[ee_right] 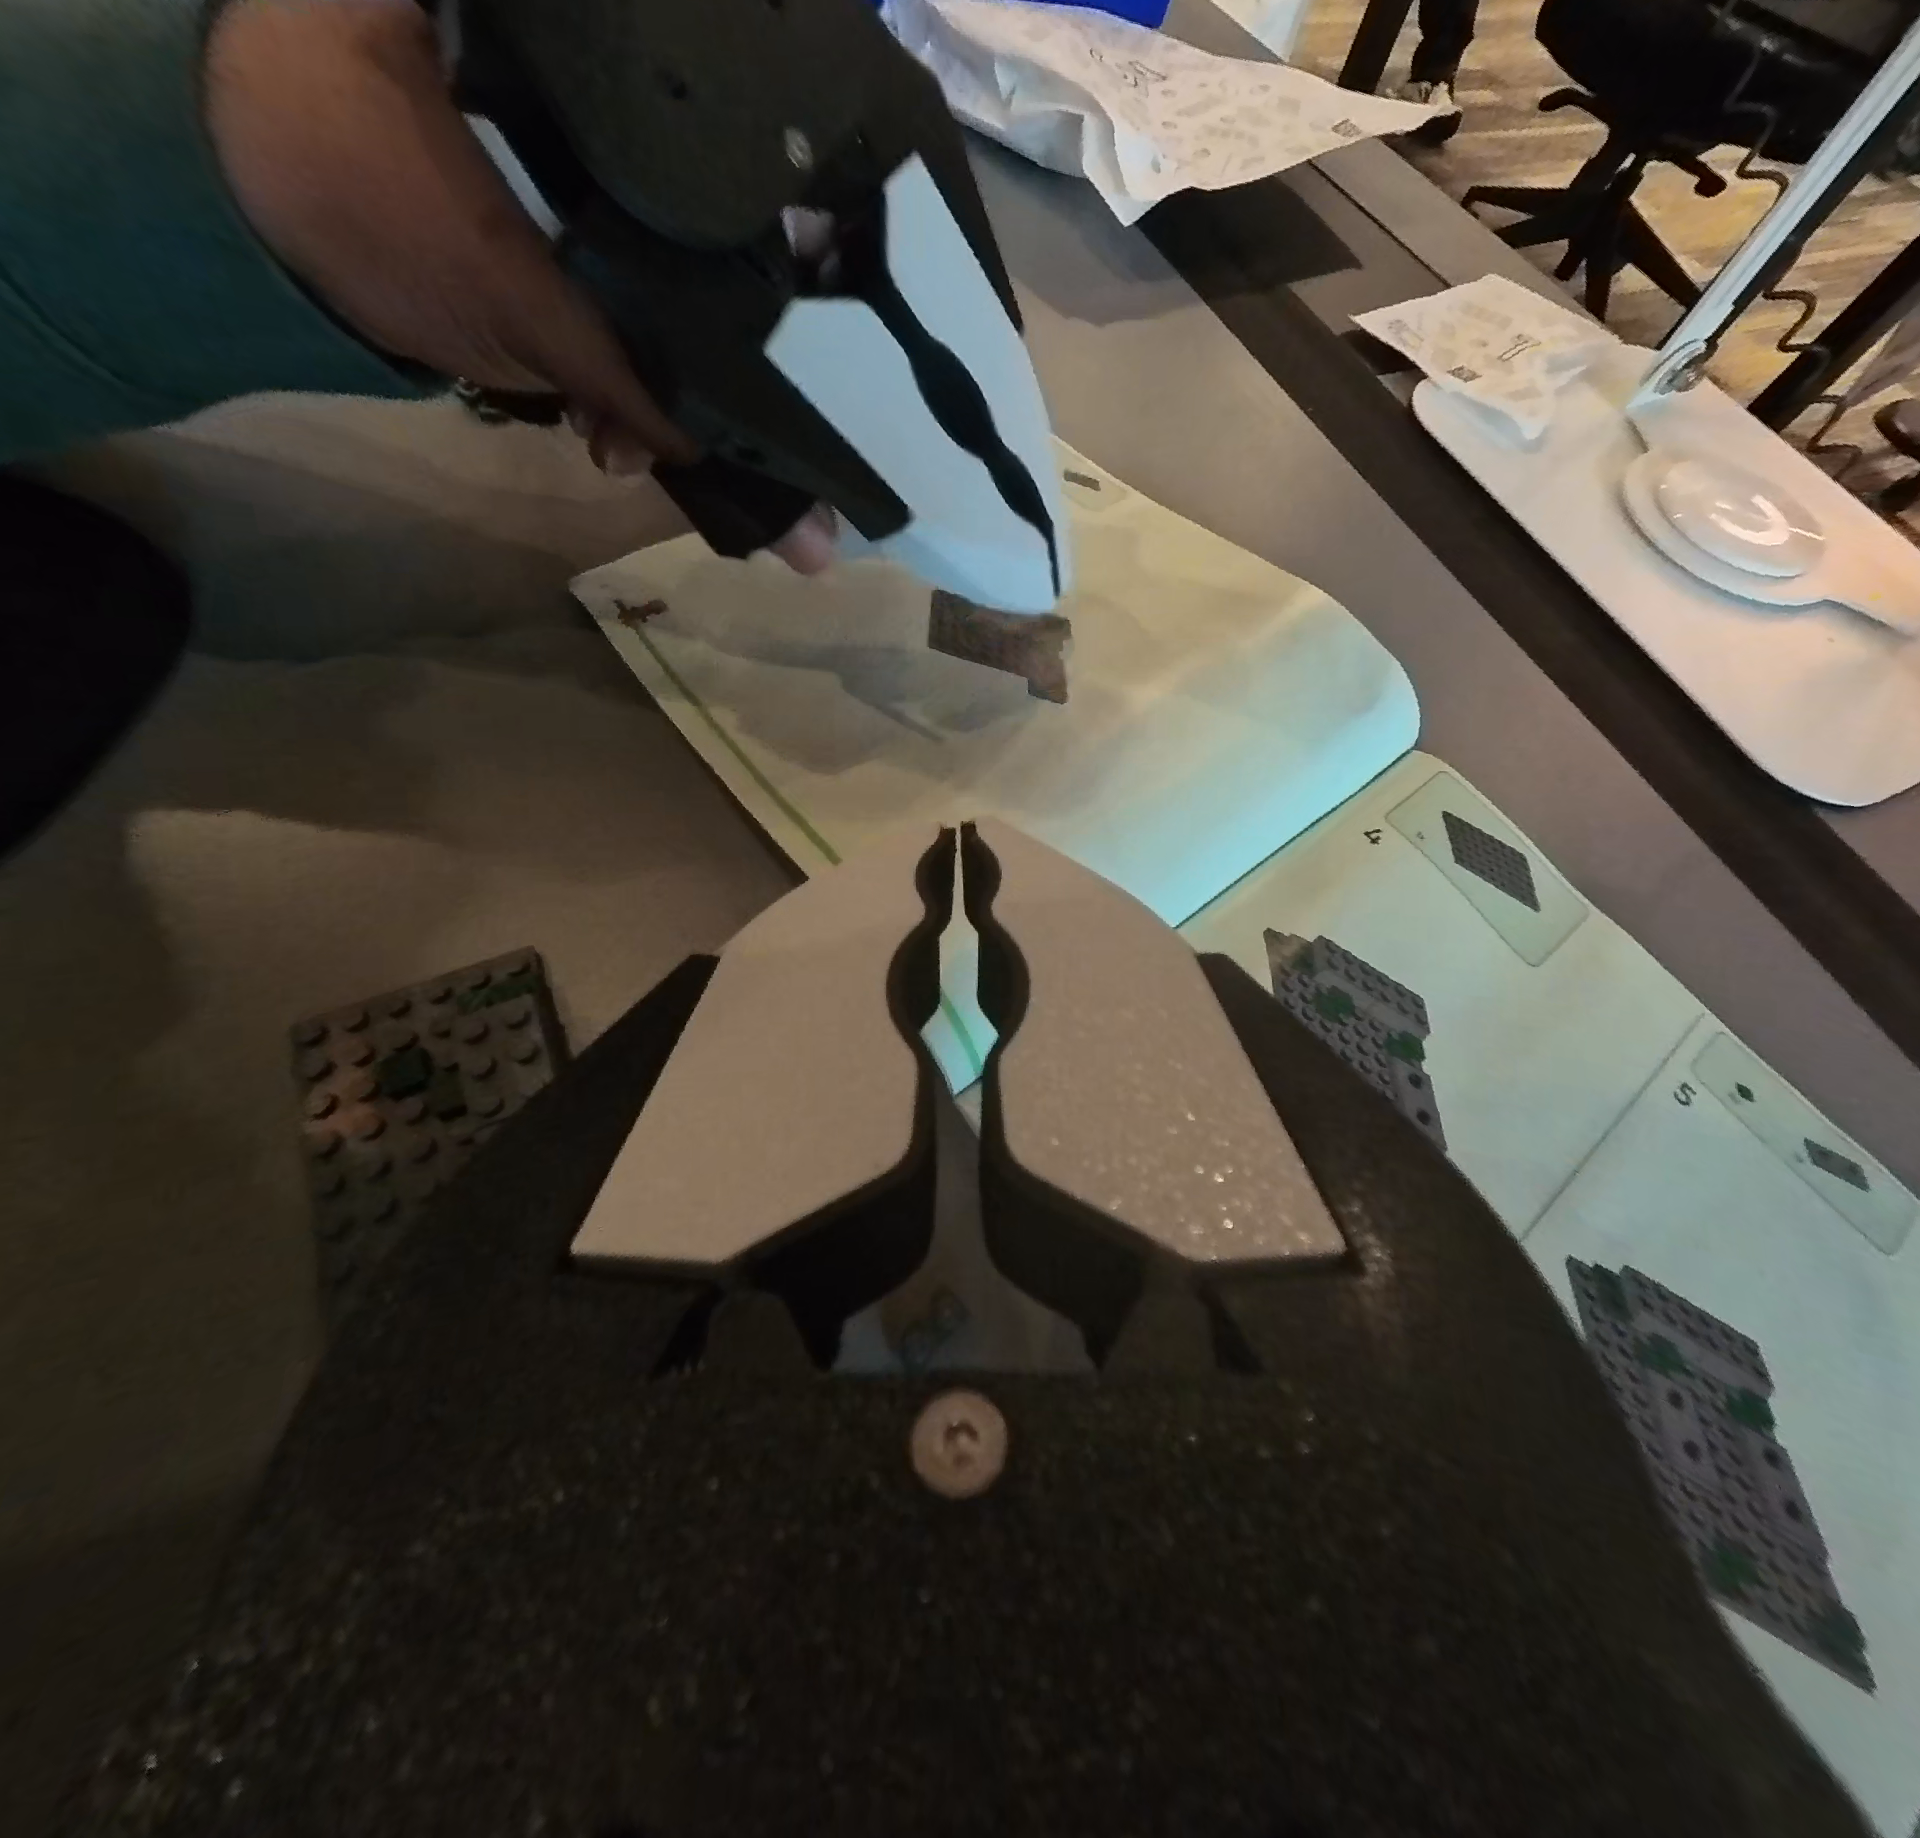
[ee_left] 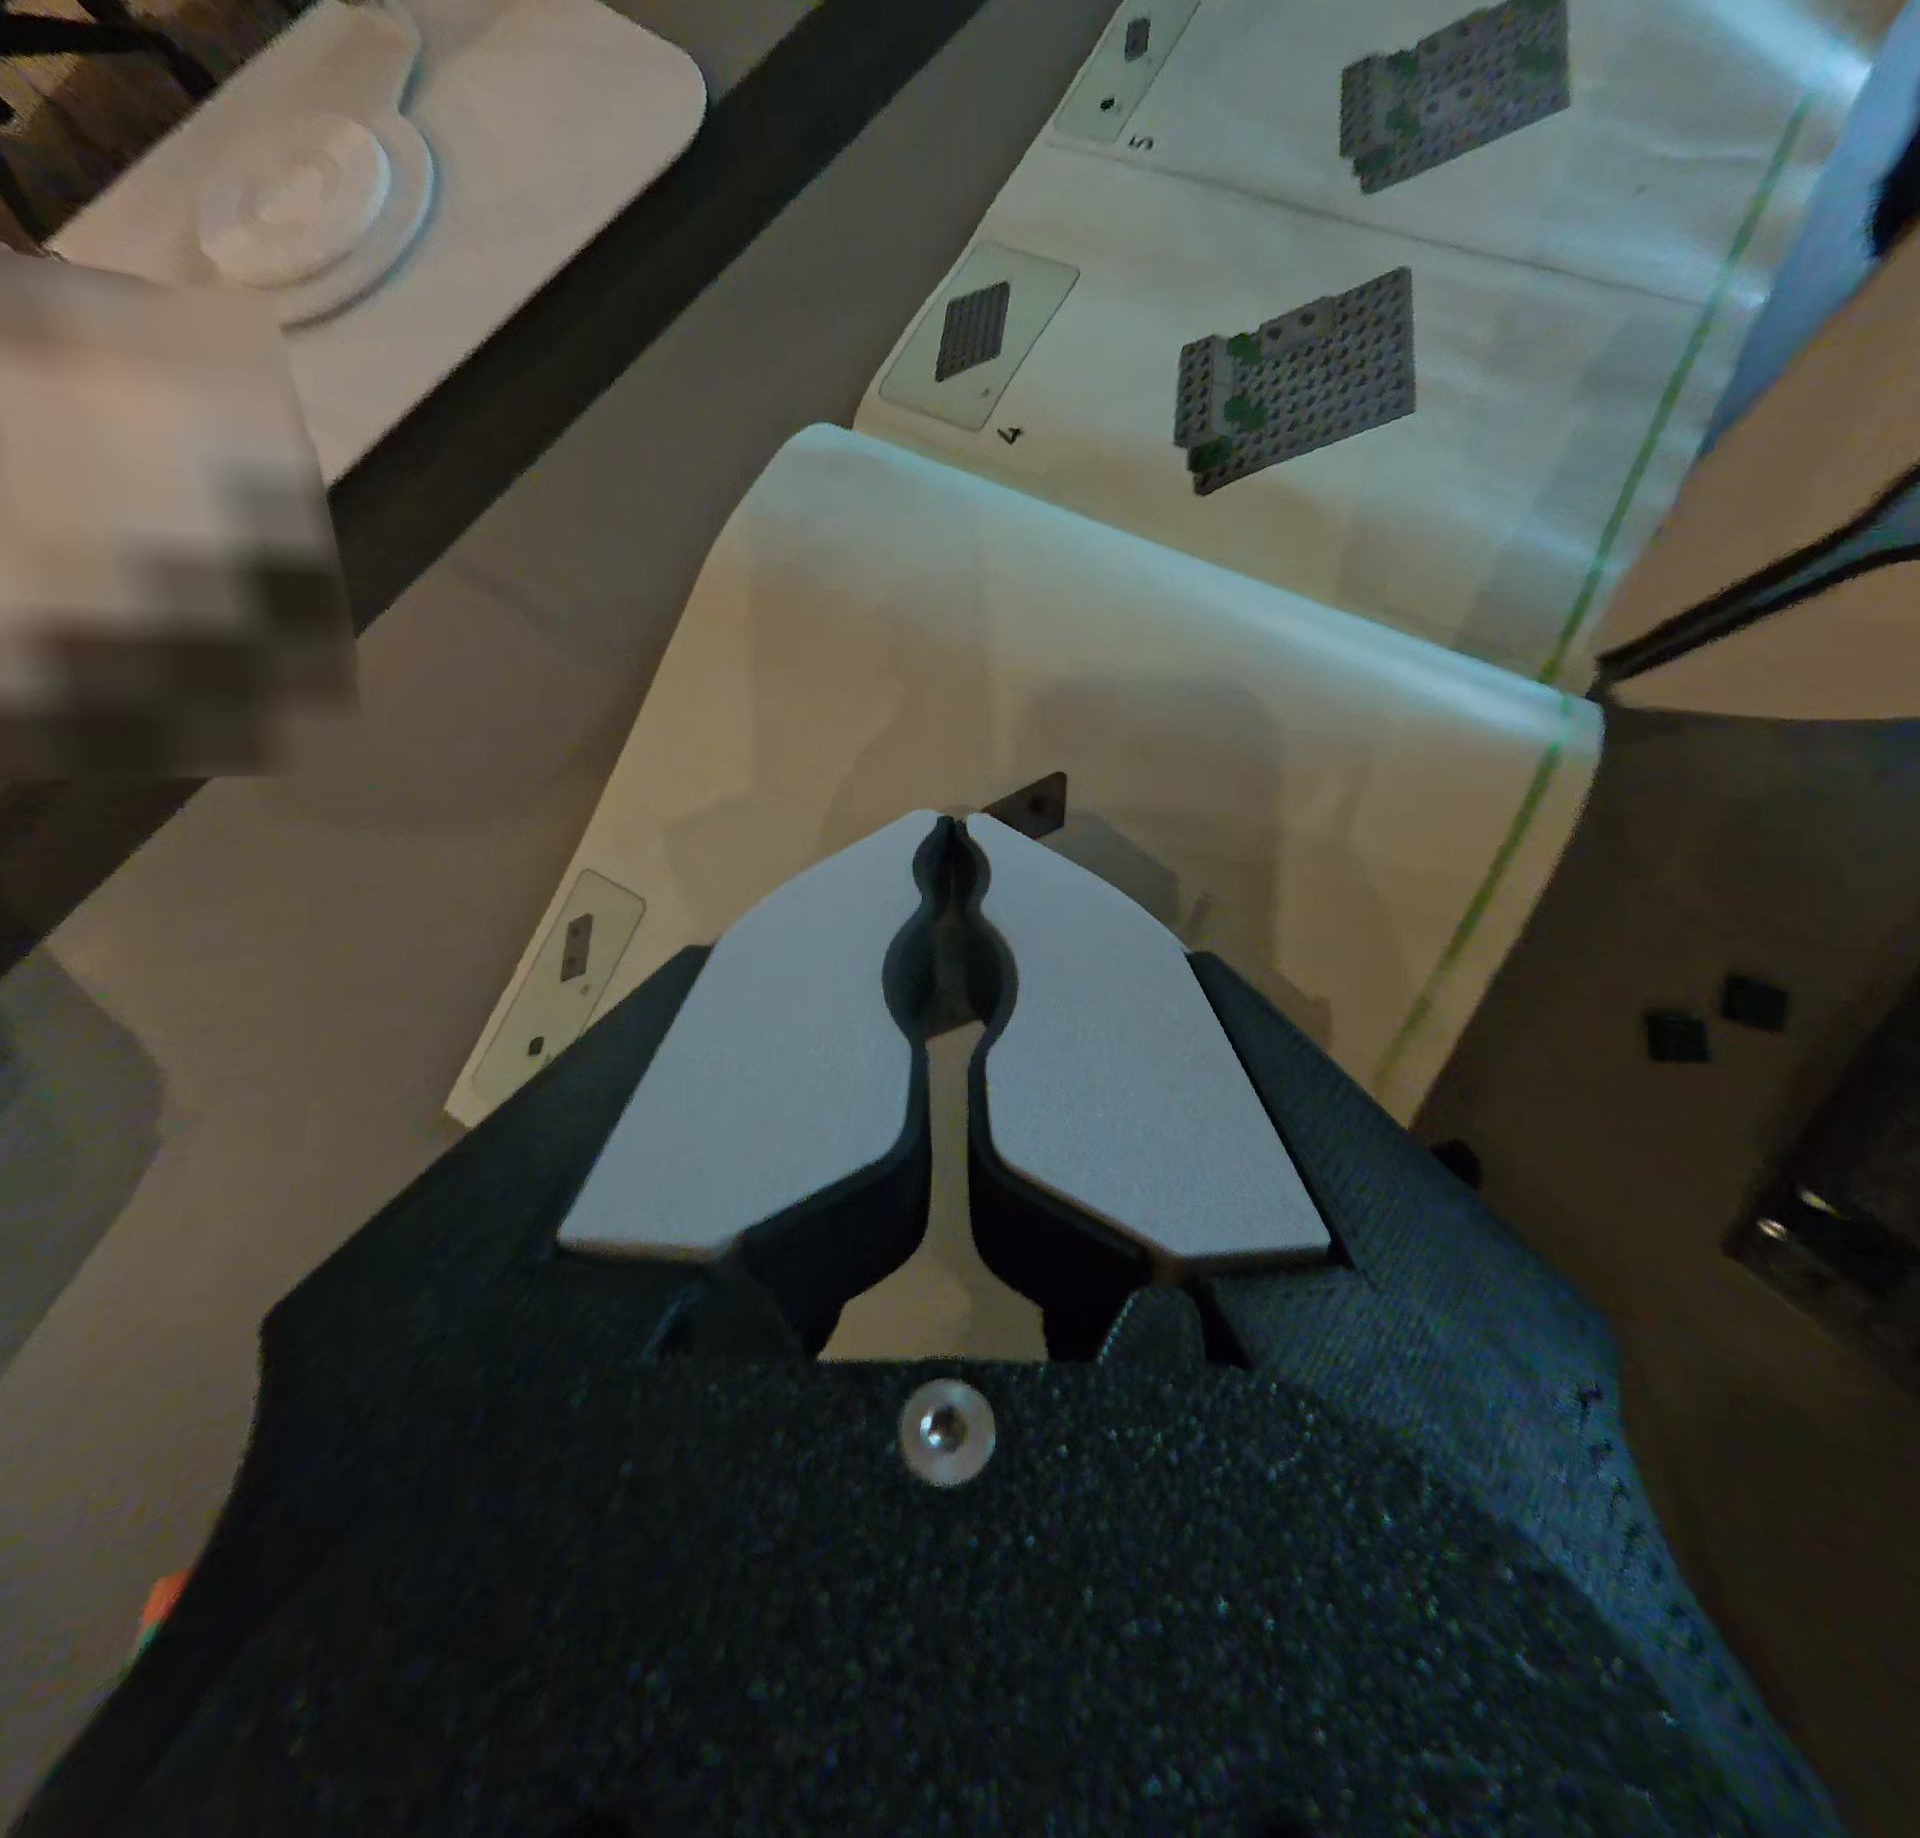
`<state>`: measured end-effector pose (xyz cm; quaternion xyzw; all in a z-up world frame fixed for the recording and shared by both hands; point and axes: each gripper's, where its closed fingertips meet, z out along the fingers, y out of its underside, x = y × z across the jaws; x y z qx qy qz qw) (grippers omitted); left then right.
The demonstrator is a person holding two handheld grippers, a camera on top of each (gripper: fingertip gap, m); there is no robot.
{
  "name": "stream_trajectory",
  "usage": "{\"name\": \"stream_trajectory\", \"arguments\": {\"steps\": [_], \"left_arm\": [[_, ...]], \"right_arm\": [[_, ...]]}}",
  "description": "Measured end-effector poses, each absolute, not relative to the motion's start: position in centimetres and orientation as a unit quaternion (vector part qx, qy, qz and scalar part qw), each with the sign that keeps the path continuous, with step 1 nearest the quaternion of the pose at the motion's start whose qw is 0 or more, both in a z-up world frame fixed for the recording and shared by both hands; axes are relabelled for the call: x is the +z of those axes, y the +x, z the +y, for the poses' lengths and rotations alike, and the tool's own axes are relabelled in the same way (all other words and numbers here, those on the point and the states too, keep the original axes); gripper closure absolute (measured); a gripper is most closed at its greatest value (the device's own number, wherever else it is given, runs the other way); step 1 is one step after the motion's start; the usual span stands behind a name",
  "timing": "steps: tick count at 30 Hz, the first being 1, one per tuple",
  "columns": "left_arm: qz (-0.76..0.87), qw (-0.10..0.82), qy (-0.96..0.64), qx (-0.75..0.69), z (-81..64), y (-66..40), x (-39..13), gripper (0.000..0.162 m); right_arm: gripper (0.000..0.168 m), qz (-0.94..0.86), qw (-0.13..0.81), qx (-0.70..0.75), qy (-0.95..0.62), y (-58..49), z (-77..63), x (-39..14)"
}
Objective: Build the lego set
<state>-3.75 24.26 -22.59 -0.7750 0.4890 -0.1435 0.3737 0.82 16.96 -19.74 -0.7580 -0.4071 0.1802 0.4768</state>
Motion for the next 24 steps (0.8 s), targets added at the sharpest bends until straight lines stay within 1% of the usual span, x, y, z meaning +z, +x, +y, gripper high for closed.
{"name": "stream_trajectory", "arguments": {"steps": [6, 9, 12, 18, 20, 24], "left_arm": [[0.488, 0.393, -0.762, -0.163, 21.5, -4.1, -20.2, 0.162], [0.487, 0.398, -0.758, -0.171, 19.5, -4.4, -19.5, 0.162], [0.471, 0.402, -0.765, -0.178, 18.0, -5.3, -19.2, 0.162], [0.443, 0.398, -0.78, -0.191, 16.3, -6.7, -19.7, 0.162], [0.439, 0.397, -0.779, -0.205, 15.5, -6.5, -19.6, 0.162], [0.438, 0.398, -0.776, -0.219, 14.0, -6.1, -19.8, 0.162]], "right_arm": [[0.168, -0.414, 0.48, 0.175, -0.754, 1.2, 16.9, -19.2], [0.167, -0.441, 0.465, 0.188, -0.744, 1.0, 16.1, -19.0], [0.167, -0.48, 0.448, 0.18, -0.733, 0.7, 15.2, -19.4], [0.167, -0.491, 0.446, 0.173, -0.728, 0.1, 14.8, -19.5], [0.167, -0.496, 0.44, 0.185, -0.725, -0.2, 14.4, -19.5], [0.165, -0.519, 0.403, 0.258, -0.708, -1.2, 12.4, -19.5]]}}
